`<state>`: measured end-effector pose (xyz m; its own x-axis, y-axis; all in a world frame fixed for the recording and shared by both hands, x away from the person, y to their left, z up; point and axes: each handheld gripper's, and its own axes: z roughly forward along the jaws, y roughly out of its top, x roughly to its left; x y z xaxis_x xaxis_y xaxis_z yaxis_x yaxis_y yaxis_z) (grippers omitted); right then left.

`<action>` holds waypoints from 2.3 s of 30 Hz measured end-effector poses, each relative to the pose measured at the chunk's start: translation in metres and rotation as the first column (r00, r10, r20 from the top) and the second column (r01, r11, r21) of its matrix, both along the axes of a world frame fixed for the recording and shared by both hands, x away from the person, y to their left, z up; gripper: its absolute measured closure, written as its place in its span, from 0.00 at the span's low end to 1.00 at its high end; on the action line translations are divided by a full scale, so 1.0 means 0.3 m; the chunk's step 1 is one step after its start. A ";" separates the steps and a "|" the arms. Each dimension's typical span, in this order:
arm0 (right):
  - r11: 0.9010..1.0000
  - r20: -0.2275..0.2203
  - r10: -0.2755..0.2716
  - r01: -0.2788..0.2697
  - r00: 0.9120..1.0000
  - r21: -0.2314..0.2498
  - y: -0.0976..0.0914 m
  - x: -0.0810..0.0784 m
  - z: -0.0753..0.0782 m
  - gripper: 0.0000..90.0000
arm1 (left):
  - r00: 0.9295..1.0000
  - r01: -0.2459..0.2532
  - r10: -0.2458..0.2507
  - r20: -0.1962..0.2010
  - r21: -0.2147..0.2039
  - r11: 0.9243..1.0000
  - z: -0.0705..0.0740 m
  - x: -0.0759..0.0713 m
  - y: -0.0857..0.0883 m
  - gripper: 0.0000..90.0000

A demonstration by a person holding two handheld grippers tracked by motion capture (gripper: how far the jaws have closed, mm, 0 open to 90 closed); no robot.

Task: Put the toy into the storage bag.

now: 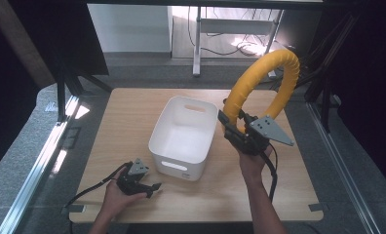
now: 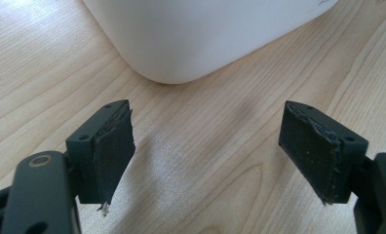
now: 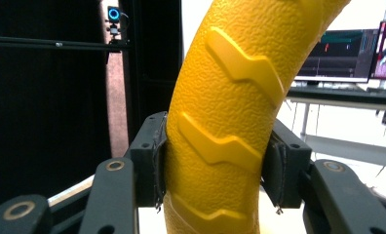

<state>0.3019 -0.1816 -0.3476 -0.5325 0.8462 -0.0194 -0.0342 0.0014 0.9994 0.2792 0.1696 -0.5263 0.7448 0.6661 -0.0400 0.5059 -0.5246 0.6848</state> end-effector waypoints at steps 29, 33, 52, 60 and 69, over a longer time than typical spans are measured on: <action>0.997 0.051 0.072 -0.070 0.996 -0.035 0.155 0.002 0.128 0.55 | 1.000 -0.010 0.010 -0.017 -0.002 1.000 -0.002 0.004 0.012 0.23; 0.996 0.053 0.077 -0.076 0.996 -0.036 0.171 0.007 0.137 0.55 | 1.000 -0.023 0.022 -0.019 -0.008 1.000 -0.001 0.006 0.021 0.23; 0.990 0.072 0.129 -0.125 0.989 -0.058 0.277 0.000 0.174 0.55 | 1.000 -0.020 0.020 -0.021 -0.014 1.000 0.001 0.005 0.024 0.23; 0.985 0.064 0.160 -0.155 0.985 -0.075 0.327 0.001 0.156 0.55 | 1.000 -0.018 0.018 -0.020 -0.010 1.000 0.000 0.006 0.025 0.23; 0.981 0.056 0.182 -0.178 0.982 -0.073 0.369 0.004 0.139 0.55 | 1.000 -0.018 0.018 -0.021 -0.011 1.000 -0.002 0.006 0.025 0.23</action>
<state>0.3031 -0.0708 -0.3060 -0.6719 0.7323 -0.1110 -0.1019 0.0570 0.9932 0.2812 0.1772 -0.5268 0.7316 0.6788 -0.0629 0.5293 -0.5074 0.6800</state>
